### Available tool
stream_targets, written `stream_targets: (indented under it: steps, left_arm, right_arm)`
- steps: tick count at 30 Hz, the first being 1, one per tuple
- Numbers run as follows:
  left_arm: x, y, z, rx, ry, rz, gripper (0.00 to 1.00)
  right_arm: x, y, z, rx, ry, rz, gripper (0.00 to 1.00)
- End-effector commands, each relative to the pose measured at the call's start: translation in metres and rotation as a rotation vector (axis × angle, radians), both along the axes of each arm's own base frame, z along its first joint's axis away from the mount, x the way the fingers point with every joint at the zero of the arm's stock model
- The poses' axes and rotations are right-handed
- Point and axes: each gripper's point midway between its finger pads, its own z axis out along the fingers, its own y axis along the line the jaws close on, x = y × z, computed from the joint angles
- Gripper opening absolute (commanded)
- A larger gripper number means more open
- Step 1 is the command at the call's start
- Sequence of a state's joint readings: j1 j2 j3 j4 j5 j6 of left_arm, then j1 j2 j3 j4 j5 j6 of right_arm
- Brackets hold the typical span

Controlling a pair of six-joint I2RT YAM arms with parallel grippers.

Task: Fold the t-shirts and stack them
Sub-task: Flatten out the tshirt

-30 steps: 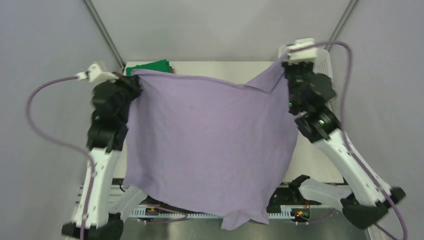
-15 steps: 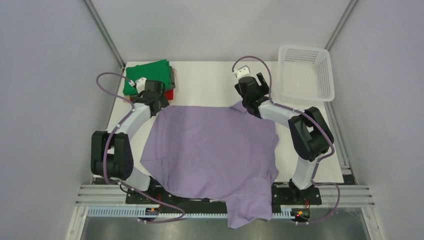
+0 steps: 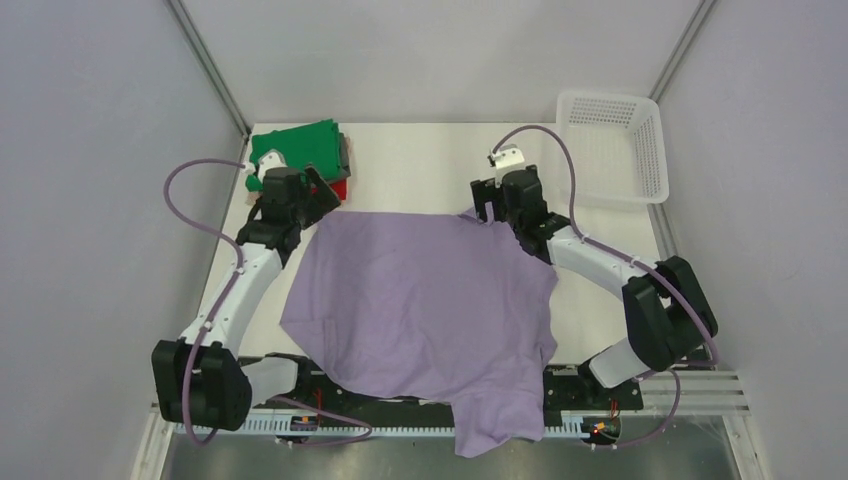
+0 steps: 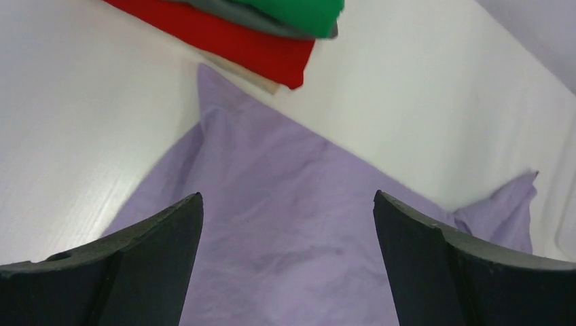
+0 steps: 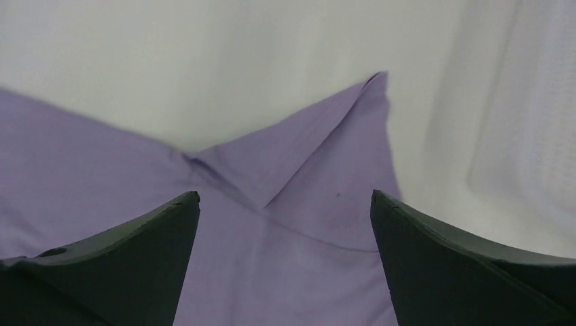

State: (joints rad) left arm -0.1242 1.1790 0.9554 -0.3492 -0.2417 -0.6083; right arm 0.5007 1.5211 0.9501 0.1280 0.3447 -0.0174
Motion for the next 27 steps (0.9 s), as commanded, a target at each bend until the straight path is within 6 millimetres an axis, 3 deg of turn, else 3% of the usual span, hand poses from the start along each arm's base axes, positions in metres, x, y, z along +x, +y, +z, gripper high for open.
stream_targets:
  steps: [1,7,14,22,27]
  left_arm:
    - [-0.002,-0.048,-0.031,-0.152,0.047,-0.162,1.00]
    - [-0.003,-0.071,-0.077,-0.158,0.165,-0.232,1.00]
    - [-0.005,-0.071,-0.112,-0.117,0.265,-0.252,1.00]
    - [-0.013,-0.066,-0.145,-0.085,0.365,-0.238,1.00]
    - [-0.015,-0.059,-0.157,-0.058,0.400,-0.211,1.00]
  right_arm:
    - [-0.026,0.037,-0.045,0.196,0.158,0.125,0.98]
    - [-0.017,0.039,-0.078,0.196,0.220,0.092,0.98]
    - [-0.004,0.057,-0.098,0.238,0.242,0.130,0.98]
    - [0.012,0.065,-0.108,0.243,0.219,0.138,0.98]
    - [0.031,0.079,-0.103,0.284,0.175,0.157,0.98]
